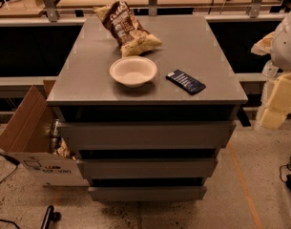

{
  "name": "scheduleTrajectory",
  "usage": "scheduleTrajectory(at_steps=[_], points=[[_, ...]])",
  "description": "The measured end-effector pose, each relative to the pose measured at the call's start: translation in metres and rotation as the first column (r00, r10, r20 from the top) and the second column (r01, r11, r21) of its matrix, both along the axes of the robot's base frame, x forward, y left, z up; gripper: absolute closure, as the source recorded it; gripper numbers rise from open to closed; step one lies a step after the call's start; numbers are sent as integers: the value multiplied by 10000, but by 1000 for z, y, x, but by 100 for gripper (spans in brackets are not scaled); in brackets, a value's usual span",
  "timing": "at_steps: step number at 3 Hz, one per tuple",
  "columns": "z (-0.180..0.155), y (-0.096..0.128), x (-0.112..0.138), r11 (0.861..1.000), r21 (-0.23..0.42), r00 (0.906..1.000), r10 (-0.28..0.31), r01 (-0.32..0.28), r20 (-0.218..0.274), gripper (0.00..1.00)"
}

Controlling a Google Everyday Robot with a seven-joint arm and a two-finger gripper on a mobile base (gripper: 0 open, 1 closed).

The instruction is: Open top drawer

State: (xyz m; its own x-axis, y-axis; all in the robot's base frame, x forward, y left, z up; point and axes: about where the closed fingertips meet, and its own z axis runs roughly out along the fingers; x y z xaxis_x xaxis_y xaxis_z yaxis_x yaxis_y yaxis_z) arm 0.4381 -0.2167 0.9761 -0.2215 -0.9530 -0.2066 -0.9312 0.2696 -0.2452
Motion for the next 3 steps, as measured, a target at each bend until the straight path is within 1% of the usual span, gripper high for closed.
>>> scheduleTrajectory(at_steps=[1,2,3], points=[[0,0,0,10000,0,10000,0,0,0,0],[-14,8,6,9996,103,9990,261,-264,370,0],[-65,30,8,9919,664,9926,1039,-1080,628,0]])
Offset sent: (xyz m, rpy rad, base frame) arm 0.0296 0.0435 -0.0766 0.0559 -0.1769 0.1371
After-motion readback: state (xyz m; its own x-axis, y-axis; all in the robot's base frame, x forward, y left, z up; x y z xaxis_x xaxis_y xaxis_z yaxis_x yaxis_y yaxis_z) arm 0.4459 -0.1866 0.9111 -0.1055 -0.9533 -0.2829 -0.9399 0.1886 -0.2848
